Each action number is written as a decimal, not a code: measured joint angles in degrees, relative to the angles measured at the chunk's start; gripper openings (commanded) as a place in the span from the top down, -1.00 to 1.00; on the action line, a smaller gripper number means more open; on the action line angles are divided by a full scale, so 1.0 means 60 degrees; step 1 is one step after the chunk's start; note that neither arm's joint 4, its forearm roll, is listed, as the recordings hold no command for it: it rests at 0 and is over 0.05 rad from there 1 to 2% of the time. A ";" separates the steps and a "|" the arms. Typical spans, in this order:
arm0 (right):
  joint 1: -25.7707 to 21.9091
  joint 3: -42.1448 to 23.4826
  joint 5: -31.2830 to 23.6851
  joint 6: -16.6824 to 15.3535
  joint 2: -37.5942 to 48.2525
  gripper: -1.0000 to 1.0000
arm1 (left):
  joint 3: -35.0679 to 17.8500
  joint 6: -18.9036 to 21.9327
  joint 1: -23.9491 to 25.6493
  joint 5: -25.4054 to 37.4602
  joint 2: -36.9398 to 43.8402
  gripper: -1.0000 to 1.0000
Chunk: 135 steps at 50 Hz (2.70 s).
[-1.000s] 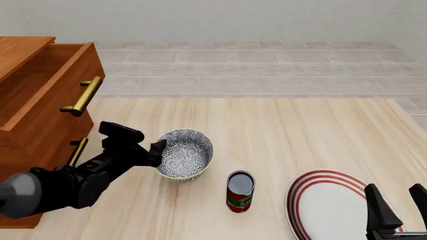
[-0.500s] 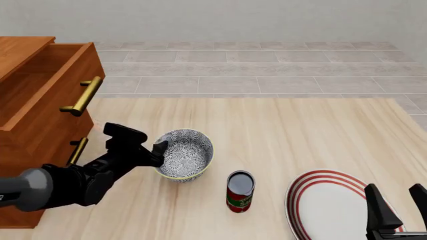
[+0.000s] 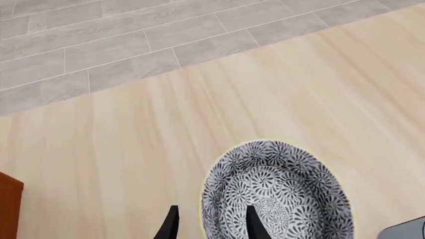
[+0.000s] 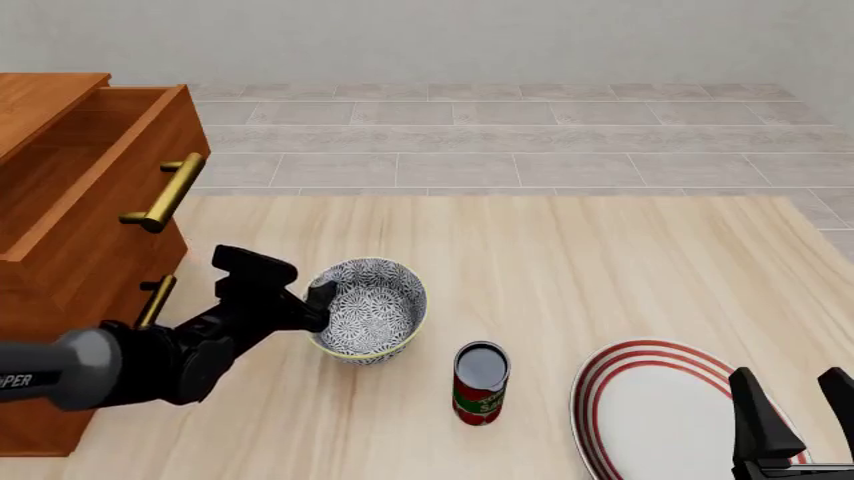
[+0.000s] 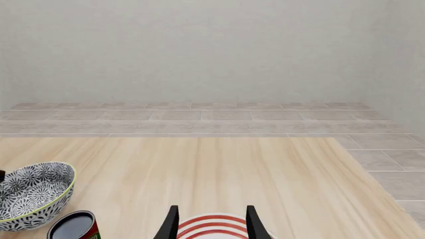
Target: Put the bowl on top of the cabinet.
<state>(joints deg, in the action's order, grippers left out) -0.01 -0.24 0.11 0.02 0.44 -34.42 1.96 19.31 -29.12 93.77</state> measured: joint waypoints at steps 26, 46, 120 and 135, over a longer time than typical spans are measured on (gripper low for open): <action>0.0000 0.0000 0.0000 0.0000 -0.0001 -1.00 | -0.0279 0.0024 -0.0123 -0.0163 0.0665 -1.00; 0.0000 0.0000 0.0000 0.0000 -0.0001 -1.00 | -0.0590 0.0033 -0.0167 -0.0290 0.1341 -1.00; 0.0001 0.0000 0.0000 0.0000 -0.0001 -1.00 | 0.0429 -0.0587 0.0066 0.0455 -0.2096 1.00; 0.0000 0.0000 0.0000 0.0000 -0.0001 -1.00 | 0.0656 -0.0629 0.0288 0.1655 -0.4397 1.00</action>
<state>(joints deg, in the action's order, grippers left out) -0.01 -0.24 0.11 0.02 0.43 -30.48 -1.81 21.04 -19.19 67.38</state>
